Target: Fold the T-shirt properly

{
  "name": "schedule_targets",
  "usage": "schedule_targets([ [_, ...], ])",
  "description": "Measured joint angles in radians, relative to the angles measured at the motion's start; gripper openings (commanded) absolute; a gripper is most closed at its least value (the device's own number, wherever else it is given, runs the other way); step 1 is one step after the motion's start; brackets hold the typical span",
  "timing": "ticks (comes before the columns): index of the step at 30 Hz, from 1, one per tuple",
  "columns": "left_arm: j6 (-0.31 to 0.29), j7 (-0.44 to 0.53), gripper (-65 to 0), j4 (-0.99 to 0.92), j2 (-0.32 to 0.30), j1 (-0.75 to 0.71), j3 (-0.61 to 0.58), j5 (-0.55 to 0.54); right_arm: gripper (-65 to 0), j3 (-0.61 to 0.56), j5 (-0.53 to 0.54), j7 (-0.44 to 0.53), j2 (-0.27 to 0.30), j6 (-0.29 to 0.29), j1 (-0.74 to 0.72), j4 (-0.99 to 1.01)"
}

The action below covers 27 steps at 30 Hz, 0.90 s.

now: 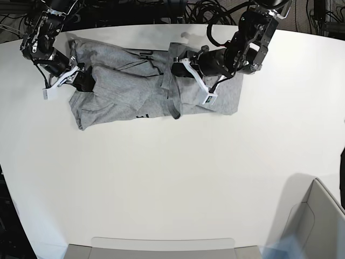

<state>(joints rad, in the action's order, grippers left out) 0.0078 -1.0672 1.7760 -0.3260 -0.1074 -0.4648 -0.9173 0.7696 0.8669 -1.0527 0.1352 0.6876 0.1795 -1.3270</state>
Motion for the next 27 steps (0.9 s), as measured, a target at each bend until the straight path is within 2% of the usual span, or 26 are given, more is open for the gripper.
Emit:
schedule_targets([
  [3, 0.000, 0.000, -58.2, 0.000, 0.000, 0.002, 0.000, 0.000, -45.8, 0.026, -0.063, -0.049, -0.009, 0.000, 0.058, -0.134],
  [6, 0.000, -0.001, -58.2, 0.000, -0.001, 0.002, 0.000, 0.000, -45.8, 0.094, -0.116, -0.066, -0.050, 0.000, 0.082, -0.270],
  [9, -0.001, -0.001, -58.2, 0.000, 0.002, 0.002, 0.000, -0.001, -45.8, 0.130, -0.190, -0.043, -0.084, -0.011, 0.048, -0.382],
  [13, 0.000, 0.000, -58.2, 0.000, -0.001, 0.002, 0.000, 0.000, -45.8, 0.126, -0.281, -0.042, -0.100, -0.020, -0.006, -0.338],
  [16, 0.000, -0.001, -58.2, 0.000, -0.001, 0.003, 0.000, 0.000, -45.8, 0.133, -0.298, -0.051, -0.101, -0.029, -0.018, -0.232],
  [20, 0.000, -0.002, -58.2, 0.000, 0.000, 0.001, 0.000, -0.002, -45.8, 0.140, -0.252, -0.019, -0.091, -0.025, -0.044, -0.127],
  [27, 0.000, -0.002, -58.2, -0.001, -0.001, -0.024, 0.000, 0.000, -45.8, 0.133, -0.184, -0.016, -0.094, -0.026, -0.031, -0.105],
])
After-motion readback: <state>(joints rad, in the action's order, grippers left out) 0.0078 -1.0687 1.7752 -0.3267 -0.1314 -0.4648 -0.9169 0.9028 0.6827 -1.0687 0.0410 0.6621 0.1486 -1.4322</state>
